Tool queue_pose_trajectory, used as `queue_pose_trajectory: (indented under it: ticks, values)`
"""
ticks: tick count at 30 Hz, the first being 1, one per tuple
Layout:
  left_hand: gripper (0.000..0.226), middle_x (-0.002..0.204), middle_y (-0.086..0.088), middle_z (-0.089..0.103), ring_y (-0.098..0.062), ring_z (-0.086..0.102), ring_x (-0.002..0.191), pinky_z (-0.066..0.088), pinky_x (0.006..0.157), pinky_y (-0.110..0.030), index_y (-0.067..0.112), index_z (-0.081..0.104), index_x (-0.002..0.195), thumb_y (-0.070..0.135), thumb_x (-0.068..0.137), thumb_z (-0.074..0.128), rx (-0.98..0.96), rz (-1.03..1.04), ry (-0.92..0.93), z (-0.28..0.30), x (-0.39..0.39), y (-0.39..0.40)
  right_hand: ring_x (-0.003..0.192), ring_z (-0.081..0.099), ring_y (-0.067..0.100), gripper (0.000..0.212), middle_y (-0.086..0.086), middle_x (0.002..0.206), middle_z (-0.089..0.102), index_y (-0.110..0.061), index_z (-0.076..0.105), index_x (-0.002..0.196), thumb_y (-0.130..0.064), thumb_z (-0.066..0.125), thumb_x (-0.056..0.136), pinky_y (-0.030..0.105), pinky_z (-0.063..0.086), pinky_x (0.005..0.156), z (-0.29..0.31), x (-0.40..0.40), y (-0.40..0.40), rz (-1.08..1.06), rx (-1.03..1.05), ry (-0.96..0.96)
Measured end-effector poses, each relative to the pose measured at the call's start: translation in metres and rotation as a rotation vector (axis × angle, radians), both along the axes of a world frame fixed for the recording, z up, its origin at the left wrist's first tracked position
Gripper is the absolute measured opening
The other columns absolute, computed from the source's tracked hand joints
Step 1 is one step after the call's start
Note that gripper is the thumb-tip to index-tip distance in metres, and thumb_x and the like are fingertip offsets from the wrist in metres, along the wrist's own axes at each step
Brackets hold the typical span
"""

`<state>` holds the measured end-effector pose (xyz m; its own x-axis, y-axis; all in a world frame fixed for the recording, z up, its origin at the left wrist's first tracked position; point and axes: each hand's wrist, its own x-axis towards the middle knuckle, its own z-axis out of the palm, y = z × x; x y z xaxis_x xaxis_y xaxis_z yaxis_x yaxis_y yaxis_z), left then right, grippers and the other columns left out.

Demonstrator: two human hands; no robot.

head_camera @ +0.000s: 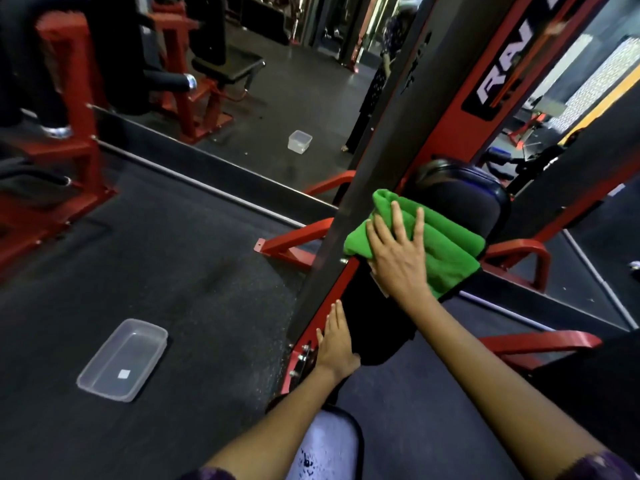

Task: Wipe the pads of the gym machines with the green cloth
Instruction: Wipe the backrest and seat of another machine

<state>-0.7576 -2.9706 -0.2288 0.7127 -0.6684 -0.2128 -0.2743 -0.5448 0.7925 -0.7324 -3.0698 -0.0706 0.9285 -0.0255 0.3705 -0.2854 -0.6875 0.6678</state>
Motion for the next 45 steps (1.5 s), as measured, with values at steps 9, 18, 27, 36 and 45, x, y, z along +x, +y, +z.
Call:
queue_pose_trajectory:
  ticks: [9,18,27,36,45]
  values:
    - [0.100,0.157,-0.016,-0.003,-0.022,0.001,0.146,-0.002,0.111,-0.013,-0.002,-0.006,0.146,0.005,0.078,0.067,-0.043,-0.050,0.087,-0.035,0.001,0.019,0.123,0.052,0.035,0.051,0.006,0.117,0.066,-0.011,0.070,0.111,-0.021,0.034,0.077,0.059,0.007,0.109,-0.040,-0.017,0.011,0.036,-0.086,0.296]
    - [0.103,0.156,-0.005,-0.022,-0.025,-0.018,0.144,-0.012,0.110,-0.056,0.003,-0.021,0.145,0.028,0.085,0.059,0.475,-0.173,-0.236,-0.045,-0.004,0.020,0.129,0.046,0.036,0.057,0.007,0.126,0.062,-0.012,0.067,0.117,-0.021,0.026,0.080,0.063,0.001,0.109,-0.099,-0.028,0.017,0.051,-0.093,0.383]
    - [0.107,0.158,0.003,-0.014,-0.022,-0.008,0.146,-0.002,0.116,-0.047,0.011,-0.017,0.148,0.017,0.079,0.065,0.232,-0.127,-0.083,-0.070,0.001,0.022,0.134,0.031,0.033,0.067,0.005,0.134,0.056,-0.009,0.058,0.128,-0.030,0.074,0.067,0.063,0.001,0.109,-0.120,-0.034,0.003,0.147,0.012,0.064]
    - [0.080,0.133,-0.016,0.052,-0.021,0.050,0.117,0.048,0.068,-0.011,0.001,0.041,0.137,-0.031,0.064,0.034,-0.563,0.465,0.742,-0.086,-0.006,0.004,0.131,0.035,0.029,0.048,0.002,0.129,0.061,-0.008,0.061,0.124,-0.014,0.040,0.081,0.061,-0.002,0.112,-0.199,-0.045,0.003,0.233,0.081,0.042]
    - [0.023,0.059,0.001,0.055,-0.014,0.049,0.068,0.042,0.072,-0.026,0.014,0.054,0.072,0.005,0.090,0.043,-0.943,0.756,1.262,-0.102,-0.014,0.008,0.146,0.001,0.030,0.045,-0.005,0.140,0.047,-0.015,0.043,0.134,-0.016,0.037,0.090,0.060,0.002,0.114,-0.269,-0.062,-0.006,0.382,0.129,-0.123]
